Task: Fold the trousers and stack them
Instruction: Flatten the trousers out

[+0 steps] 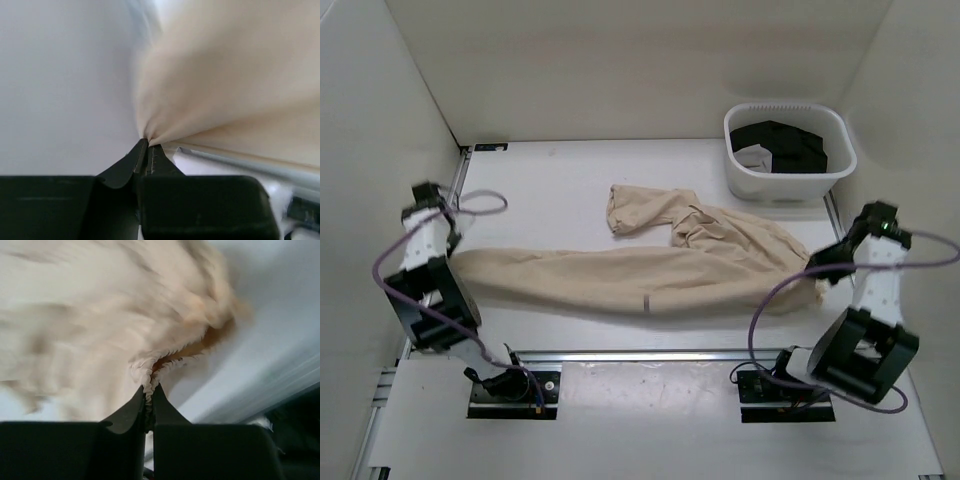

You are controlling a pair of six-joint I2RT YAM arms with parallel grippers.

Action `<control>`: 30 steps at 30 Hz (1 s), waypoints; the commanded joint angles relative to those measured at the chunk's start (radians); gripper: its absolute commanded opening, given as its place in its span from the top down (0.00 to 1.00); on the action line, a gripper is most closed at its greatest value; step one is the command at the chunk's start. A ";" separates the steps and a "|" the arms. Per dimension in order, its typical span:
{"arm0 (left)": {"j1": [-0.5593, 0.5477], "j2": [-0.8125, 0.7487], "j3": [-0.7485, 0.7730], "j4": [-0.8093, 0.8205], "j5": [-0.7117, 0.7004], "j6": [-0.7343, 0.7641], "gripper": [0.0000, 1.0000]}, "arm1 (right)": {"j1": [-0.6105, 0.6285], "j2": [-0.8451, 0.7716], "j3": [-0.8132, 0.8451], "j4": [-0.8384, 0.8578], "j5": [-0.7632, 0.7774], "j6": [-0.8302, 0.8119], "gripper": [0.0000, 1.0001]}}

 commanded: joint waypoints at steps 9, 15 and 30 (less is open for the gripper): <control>-0.016 0.262 0.898 -0.106 0.101 -0.150 0.86 | -0.004 0.213 0.651 0.102 -0.143 -0.074 1.00; -0.003 0.084 0.478 -0.021 0.097 -0.087 0.86 | -0.071 0.017 0.197 0.168 -0.171 -0.024 1.00; 0.188 -0.114 -0.250 0.103 0.083 0.120 0.86 | -0.134 -0.199 -0.306 0.030 0.113 0.010 1.00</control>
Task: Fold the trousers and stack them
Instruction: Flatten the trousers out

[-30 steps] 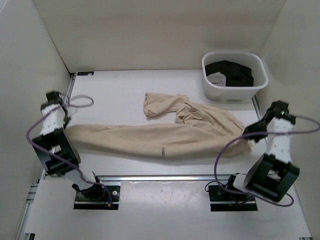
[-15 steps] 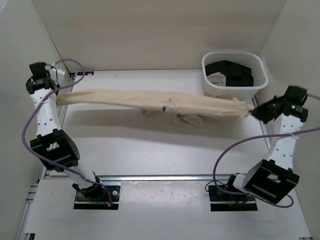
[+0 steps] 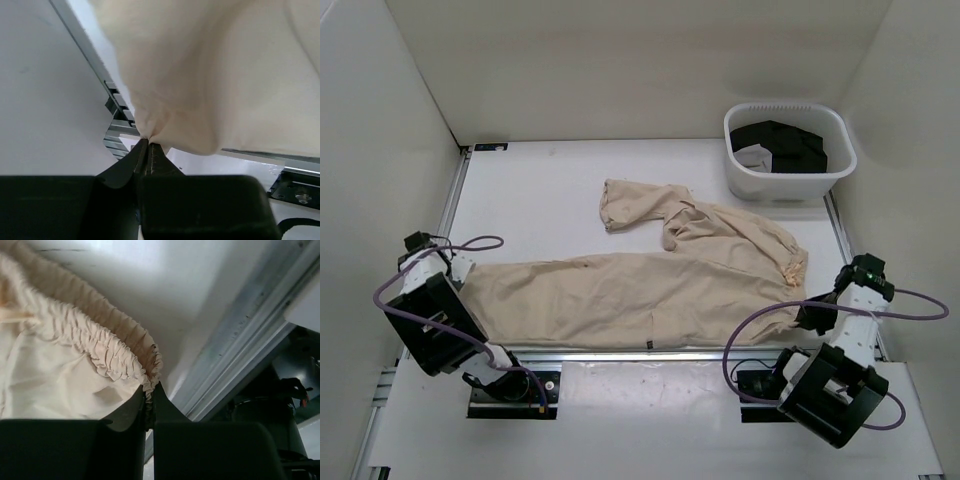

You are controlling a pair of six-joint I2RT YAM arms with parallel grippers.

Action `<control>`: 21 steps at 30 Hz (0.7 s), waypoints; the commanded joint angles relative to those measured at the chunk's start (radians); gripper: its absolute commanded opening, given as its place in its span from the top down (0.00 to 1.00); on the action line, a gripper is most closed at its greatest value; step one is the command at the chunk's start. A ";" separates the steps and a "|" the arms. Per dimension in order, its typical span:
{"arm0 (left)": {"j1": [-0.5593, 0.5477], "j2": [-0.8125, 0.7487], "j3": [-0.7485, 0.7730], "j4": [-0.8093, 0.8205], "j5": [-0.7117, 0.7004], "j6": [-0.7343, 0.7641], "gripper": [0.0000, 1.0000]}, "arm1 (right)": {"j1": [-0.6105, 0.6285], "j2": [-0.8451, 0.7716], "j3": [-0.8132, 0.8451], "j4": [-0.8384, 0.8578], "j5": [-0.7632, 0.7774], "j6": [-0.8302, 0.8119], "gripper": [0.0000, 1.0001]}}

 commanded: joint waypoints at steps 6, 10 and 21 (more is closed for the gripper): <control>0.077 -0.033 -0.025 0.074 -0.024 0.080 0.81 | -0.034 0.010 0.024 -0.080 0.200 0.040 1.00; 0.121 -0.015 -0.048 0.074 -0.064 0.125 0.35 | -0.034 0.010 0.064 -0.131 0.288 0.068 0.18; -0.301 0.288 0.920 -0.389 0.511 -0.220 0.23 | 0.118 0.106 0.478 0.005 0.261 -0.105 0.02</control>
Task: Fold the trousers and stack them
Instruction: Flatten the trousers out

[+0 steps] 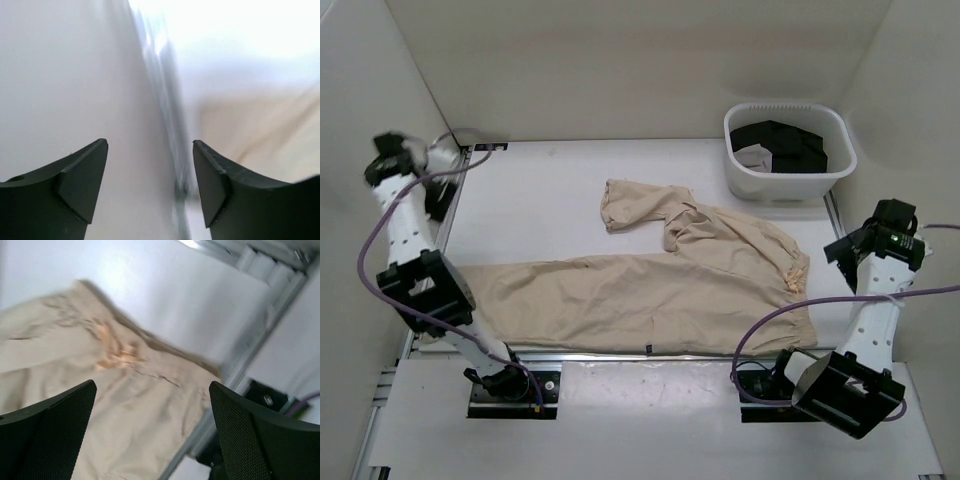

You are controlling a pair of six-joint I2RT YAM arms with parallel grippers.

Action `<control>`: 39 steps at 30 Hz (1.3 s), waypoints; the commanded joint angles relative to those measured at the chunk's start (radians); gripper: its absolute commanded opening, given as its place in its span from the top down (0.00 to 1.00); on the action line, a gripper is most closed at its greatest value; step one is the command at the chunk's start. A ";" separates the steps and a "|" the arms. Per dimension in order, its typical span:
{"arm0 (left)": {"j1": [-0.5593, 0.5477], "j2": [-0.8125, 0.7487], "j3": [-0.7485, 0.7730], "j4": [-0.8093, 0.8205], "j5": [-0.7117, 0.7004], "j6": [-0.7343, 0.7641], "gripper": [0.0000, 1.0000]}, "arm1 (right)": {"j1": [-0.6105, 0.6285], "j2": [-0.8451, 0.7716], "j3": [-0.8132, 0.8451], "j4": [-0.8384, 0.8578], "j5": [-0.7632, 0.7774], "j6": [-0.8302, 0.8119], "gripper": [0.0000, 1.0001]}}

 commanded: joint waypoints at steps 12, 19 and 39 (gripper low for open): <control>-0.985 0.594 0.527 -0.105 0.214 -0.253 0.05 | 0.084 0.493 0.204 0.395 -0.324 -0.122 0.06; -1.033 0.680 0.466 0.087 0.015 -0.325 0.10 | 0.187 0.726 0.348 0.340 -0.255 -0.124 0.05; -0.734 0.420 0.263 0.151 -0.354 -0.333 0.86 | 0.219 0.761 0.155 0.361 -0.166 -0.119 0.51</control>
